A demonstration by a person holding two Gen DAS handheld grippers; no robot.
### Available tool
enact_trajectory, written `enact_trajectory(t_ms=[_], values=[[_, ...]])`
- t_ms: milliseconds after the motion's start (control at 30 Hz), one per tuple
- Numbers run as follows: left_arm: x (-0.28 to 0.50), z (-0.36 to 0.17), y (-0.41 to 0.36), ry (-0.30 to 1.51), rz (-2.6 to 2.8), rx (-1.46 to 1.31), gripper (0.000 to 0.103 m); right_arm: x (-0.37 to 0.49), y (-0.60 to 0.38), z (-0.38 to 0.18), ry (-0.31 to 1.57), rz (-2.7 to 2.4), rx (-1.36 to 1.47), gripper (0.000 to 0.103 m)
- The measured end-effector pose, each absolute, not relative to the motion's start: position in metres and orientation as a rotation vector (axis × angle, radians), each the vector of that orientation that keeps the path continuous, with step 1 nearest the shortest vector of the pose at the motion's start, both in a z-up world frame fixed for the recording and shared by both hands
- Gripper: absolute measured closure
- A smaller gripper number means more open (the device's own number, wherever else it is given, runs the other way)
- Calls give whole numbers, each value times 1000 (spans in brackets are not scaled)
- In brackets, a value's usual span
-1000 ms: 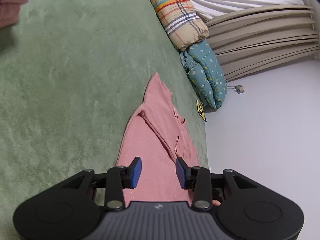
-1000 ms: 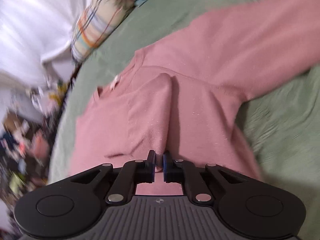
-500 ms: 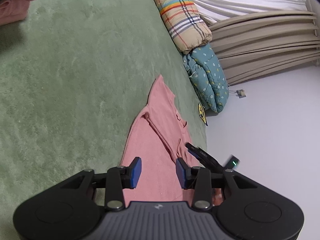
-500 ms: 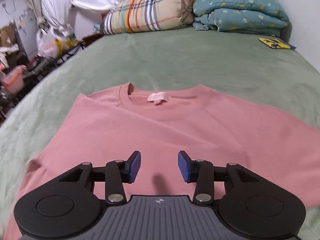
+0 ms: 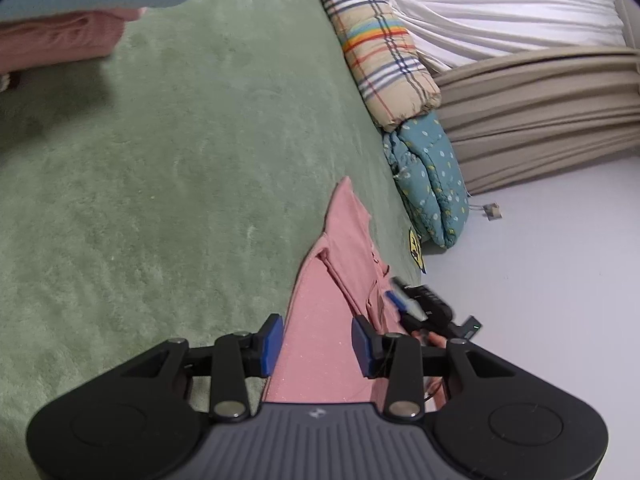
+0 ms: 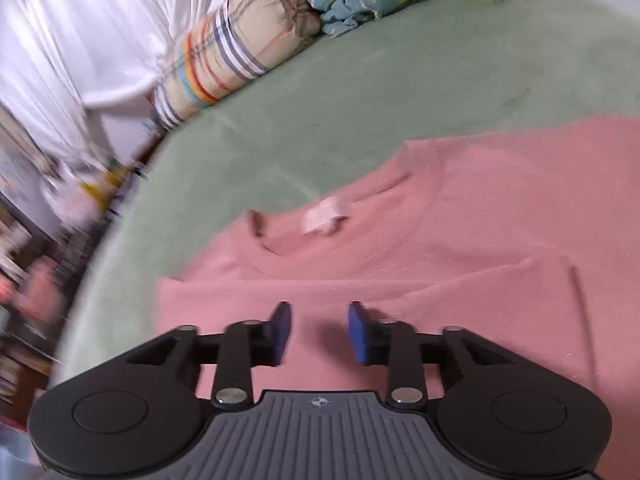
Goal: Fold clothes
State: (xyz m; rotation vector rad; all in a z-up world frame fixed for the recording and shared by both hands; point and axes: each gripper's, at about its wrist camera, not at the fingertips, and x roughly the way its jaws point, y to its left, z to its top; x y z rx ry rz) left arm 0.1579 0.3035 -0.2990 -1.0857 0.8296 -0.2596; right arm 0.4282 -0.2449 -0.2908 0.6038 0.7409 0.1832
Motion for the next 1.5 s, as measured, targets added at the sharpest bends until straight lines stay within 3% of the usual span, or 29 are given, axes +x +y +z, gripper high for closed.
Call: enact_trajectory(t_ms=[67,133,233,367,400,433,600,667,767,833,933,1033,1100,1133,1167,1500], values=[[157,-299,305,824,-259,-1089,66,422,-279,-273,695,130,513,60],[158,-304,304,828,-254,-1105,66,428,-307,-280,792,56,438,60],[164,-310,295,854,-261,-1109,66,428,-339,-305,939,55,475,60],[171,-309,282,875,-274,-1086,66,426,-348,-325,936,120,587,61],[172,-309,280,875,-273,-1085,66,429,-344,-334,944,119,608,75],[174,-308,279,874,-272,-1085,66,431,-340,-339,936,127,611,97],[186,-302,273,850,-285,-1056,66,435,-322,-302,772,165,428,98],[198,-304,268,854,-296,-1053,66,443,-321,-301,788,163,372,97],[240,-305,254,859,-316,-997,66,453,-327,-321,926,111,354,86],[281,-302,240,856,-332,-924,66,440,-334,-321,881,70,371,73],[351,-293,213,845,-349,-790,66,409,-345,-312,768,36,426,65],[444,-296,178,868,-313,-691,70,357,-351,-302,715,116,443,62],[491,-303,157,896,-279,-632,83,311,-354,-295,706,182,465,58],[504,-306,148,913,-274,-606,92,284,-357,-292,705,201,486,58],[515,-309,140,930,-271,-581,95,267,-361,-290,712,207,499,58],[565,-342,117,1010,-167,-557,97,203,-366,-294,739,190,615,58]])
